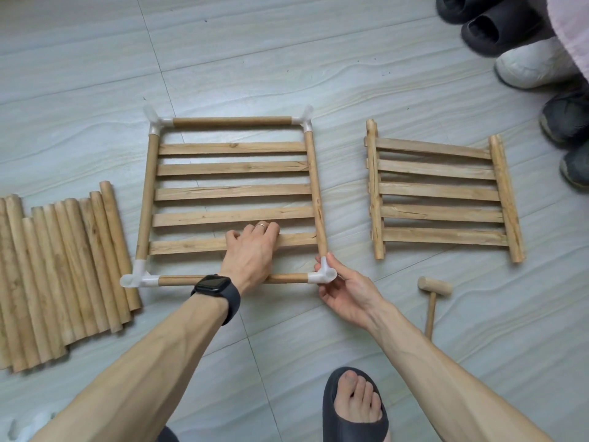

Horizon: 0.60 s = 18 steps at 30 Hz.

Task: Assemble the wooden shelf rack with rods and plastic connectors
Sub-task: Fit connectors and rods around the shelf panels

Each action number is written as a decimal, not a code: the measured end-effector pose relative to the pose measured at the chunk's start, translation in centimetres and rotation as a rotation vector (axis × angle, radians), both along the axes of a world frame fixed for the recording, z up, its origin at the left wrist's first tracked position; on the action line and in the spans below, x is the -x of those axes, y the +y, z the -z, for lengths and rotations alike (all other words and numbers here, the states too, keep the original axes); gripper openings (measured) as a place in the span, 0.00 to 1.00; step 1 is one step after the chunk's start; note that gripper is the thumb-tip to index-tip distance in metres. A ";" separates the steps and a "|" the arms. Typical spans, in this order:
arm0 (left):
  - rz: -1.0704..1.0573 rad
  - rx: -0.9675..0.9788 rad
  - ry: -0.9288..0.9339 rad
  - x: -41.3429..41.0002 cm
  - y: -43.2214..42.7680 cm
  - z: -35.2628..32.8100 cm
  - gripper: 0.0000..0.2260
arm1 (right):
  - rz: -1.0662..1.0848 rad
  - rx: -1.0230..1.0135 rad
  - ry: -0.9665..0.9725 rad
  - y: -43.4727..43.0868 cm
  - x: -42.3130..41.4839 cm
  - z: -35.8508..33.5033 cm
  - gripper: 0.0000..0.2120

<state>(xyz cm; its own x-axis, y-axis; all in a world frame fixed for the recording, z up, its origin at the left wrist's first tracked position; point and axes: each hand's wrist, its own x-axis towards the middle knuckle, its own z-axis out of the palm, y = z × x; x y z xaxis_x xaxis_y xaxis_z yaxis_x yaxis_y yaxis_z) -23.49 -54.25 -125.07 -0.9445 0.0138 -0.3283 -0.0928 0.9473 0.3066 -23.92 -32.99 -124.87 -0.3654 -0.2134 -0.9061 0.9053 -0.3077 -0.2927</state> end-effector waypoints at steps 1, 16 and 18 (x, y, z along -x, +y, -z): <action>0.007 -0.038 -0.011 0.1 0.0 -0.1 0.08 | -0.005 0.017 0.002 0.1 0.0 0.0 0.13; 0.134 -0.272 -0.020 1.3 1.2 -2.3 0.09 | 0.229 0.247 -0.043 -0.2 2.1 -2.2 0.22; 0.102 -0.295 -0.004 1.1 1.3 -2.2 0.09 | 0.257 0.271 -0.031 -0.4 2.0 -2.2 0.23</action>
